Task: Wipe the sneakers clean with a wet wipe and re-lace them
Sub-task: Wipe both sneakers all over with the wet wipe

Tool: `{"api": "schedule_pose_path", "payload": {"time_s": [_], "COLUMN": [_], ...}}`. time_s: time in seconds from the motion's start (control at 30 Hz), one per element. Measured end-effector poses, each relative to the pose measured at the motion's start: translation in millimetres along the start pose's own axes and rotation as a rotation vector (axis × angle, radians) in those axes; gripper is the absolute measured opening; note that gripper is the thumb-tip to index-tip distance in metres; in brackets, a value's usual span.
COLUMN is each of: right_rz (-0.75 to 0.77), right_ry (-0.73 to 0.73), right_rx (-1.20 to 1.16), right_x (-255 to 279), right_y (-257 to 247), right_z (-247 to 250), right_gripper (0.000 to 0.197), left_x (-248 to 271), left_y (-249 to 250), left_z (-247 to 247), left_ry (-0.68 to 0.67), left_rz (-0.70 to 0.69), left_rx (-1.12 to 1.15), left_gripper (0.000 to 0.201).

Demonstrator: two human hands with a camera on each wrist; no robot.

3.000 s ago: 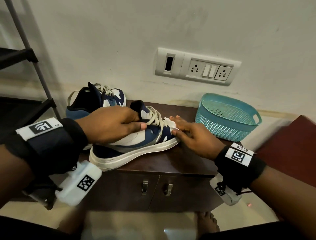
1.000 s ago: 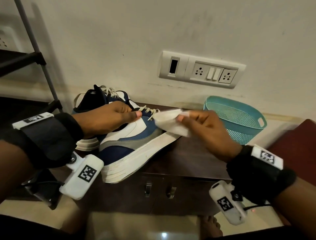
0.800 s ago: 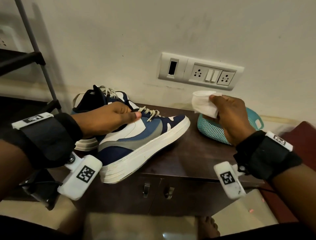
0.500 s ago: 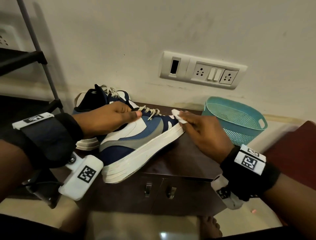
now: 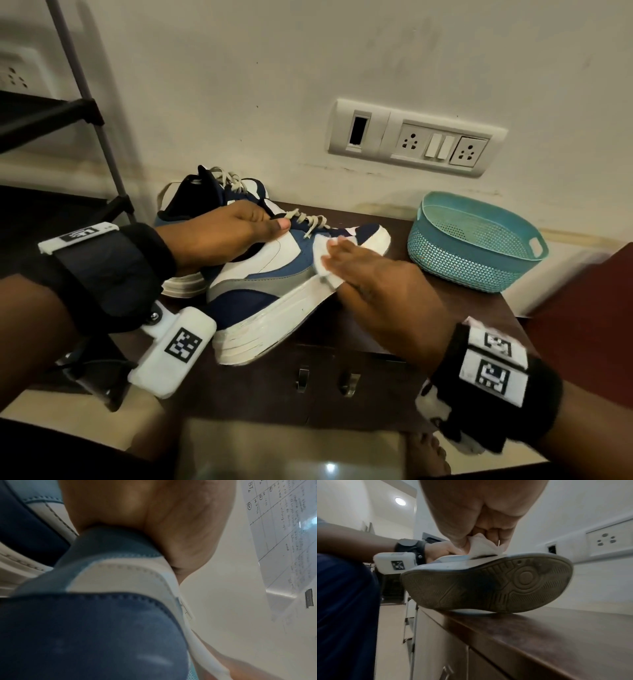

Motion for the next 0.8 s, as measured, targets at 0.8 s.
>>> {"api": "schedule_pose_path", "payload": {"time_s": [0.8], "right_rz": [0.098], "right_ry": [0.104], "right_rx": [-0.174], "right_x": [5.6], "right_y": [-22.1], "right_z": [-11.6], "right_gripper": [0.043], "left_x": [5.5], "left_y": [-8.3], "left_z": [4.5], "left_ry": [0.018], "left_rz": [0.090], "left_rx": [0.083], "left_gripper": [0.064]}}
Point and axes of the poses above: each hand's wrist, its own x-axis away from the middle knuckle, its own z-axis out of the back of the hand, y = z × x, the point moved 7 cm from there along -x, towards the middle knuckle, and after that the axes turned 2 degrees about z, right-handed, at the moved point
